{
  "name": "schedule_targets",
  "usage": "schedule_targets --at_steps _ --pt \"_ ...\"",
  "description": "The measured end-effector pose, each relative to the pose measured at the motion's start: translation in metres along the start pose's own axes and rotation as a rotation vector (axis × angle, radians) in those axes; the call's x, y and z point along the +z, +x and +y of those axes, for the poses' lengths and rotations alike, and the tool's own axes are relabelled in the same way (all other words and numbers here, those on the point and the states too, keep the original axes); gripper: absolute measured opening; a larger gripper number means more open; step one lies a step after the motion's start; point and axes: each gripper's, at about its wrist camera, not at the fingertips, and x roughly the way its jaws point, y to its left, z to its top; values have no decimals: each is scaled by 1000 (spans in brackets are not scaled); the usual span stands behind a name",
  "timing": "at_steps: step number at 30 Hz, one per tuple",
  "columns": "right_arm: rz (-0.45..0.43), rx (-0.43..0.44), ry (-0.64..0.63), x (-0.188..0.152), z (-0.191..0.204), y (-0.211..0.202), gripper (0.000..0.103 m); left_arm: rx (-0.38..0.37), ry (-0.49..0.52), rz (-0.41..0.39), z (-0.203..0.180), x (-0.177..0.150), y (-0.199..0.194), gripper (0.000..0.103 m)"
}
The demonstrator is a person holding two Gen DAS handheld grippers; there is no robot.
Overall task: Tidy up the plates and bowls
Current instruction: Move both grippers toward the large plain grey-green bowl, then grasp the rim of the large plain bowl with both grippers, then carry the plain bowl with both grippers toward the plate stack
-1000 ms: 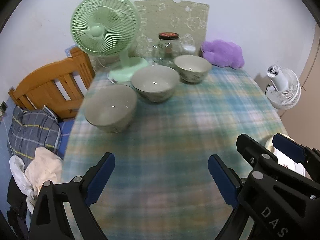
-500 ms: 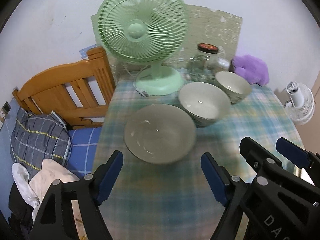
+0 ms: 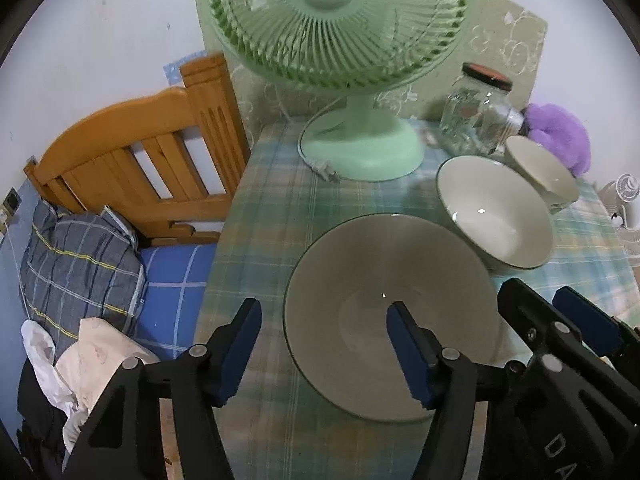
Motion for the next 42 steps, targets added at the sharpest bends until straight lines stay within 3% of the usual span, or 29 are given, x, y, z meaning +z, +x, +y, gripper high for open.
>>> schedule_targets --at_steps 2,7,15,26,42 --pt "16 10 9 1 1 9 43 -4 -3 13 2 1 9 64" --pt "49 15 16 -1 4 30 37 -11 -20 62 6 -2 29 46" --pt "61 24 7 0 12 48 15 -29 -33 75 11 -1 42 21" --pt "69 4 -31 -1 18 44 13 -25 -13 80 11 -6 34 19" --pt "105 -40 13 -38 -10 2 12 -60 29 106 -10 -43 -4 19"
